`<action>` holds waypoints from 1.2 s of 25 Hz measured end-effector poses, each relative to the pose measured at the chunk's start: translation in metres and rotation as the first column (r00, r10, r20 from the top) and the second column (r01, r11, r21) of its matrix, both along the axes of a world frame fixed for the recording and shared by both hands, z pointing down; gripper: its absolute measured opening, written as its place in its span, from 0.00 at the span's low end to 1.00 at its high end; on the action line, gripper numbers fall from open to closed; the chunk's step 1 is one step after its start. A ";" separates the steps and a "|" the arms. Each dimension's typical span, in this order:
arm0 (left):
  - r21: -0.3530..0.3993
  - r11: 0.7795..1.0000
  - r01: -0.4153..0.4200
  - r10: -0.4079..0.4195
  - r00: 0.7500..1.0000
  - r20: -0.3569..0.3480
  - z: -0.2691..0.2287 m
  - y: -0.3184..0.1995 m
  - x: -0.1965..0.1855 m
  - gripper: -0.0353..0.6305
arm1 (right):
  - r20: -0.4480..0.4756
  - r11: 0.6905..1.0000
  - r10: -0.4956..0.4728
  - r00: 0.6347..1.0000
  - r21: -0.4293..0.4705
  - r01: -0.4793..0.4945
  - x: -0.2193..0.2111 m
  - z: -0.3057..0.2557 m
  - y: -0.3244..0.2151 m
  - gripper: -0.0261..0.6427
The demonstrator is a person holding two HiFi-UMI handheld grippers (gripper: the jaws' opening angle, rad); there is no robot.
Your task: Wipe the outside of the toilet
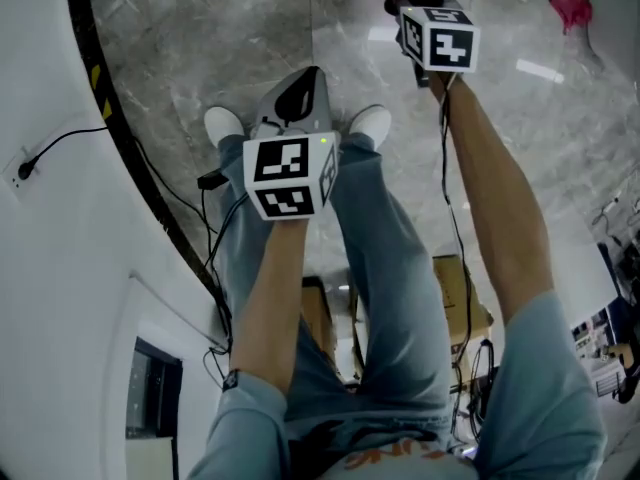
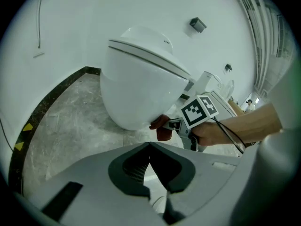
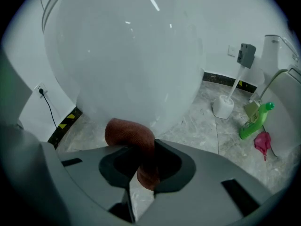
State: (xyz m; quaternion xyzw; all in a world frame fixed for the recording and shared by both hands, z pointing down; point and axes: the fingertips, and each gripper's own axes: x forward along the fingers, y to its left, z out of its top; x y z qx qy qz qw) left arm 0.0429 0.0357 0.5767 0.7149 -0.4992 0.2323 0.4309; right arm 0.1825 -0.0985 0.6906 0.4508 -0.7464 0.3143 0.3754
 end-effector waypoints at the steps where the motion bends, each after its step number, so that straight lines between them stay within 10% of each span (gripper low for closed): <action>1: 0.007 1.000 0.005 -0.005 1.000 0.000 -0.006 -0.003 0.004 0.05 | 0.009 1.000 -0.019 1.000 -0.008 0.019 0.000 -0.003 0.002 0.15; 30: 0.281 0.959 -0.045 0.040 0.999 0.022 -0.337 -0.046 0.011 0.05 | 0.227 0.959 -0.024 0.974 0.282 -0.042 0.036 -0.417 0.018 0.15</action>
